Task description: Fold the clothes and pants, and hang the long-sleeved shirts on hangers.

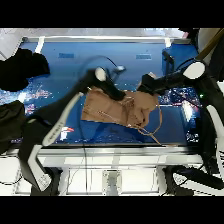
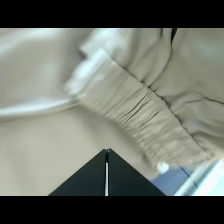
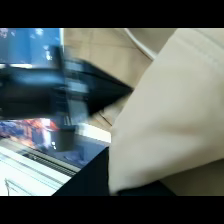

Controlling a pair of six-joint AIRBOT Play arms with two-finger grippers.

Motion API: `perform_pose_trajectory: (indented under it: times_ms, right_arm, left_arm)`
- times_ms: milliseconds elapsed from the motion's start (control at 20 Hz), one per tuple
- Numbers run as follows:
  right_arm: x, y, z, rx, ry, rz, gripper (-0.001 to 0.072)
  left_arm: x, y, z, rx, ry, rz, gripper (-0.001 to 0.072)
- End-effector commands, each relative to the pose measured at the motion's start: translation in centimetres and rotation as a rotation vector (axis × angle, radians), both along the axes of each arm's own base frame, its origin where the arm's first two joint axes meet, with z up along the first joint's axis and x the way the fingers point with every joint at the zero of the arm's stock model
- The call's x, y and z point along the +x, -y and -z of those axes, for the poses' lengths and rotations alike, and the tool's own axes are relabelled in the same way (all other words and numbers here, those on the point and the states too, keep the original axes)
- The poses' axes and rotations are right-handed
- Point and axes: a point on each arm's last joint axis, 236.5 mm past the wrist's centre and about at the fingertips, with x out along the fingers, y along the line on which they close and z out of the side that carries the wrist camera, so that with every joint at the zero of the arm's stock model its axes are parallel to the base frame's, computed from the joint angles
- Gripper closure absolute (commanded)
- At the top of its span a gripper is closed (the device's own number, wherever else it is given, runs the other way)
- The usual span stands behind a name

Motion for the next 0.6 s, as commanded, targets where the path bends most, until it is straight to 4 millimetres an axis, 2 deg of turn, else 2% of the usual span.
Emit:
perform_pose_trajectory:
  times_ms: [0,100,200,300,450,500,550]
  right_arm:
    - [1.1,-5.0,1.1,0.049,0.011,0.020,0.0688]
    - [1.2,-8.4,3.4,0.066,-0.016,0.012,0.0687]
    - [1.0,-13.3,4.9,0.152,-0.043,0.010,0.0686]
    - [1.3,-17.8,5.1,0.234,-0.001,0.028,0.0686]
    - [1.9,-22.1,3.8,0.287,0.162,0.048,0.0674]
    - [1.8,-23.0,3.6,0.294,0.188,0.045,0.0505]
    - [1.8,-23.4,3.7,0.298,0.190,0.044,0.0267]
  left_arm:
    - [1.5,-8.9,-8.6,-0.018,0.070,-0.095,0.0697]
    - [1.6,-13.6,-12.4,-0.023,0.113,-0.163,0.0696]
    - [1.1,-17.2,-15.2,-0.016,0.167,-0.188,0.0697]
    - [0.9,-19.9,-17.2,-0.014,0.205,-0.232,0.0696]
    - [0.5,-22.1,-18.3,-0.007,0.216,-0.273,0.0696]
    - [0.4,-22.4,-18.2,-0.004,0.210,-0.276,0.0696]
    - [0.3,-22.5,-18.1,-0.001,0.201,-0.275,0.0696]
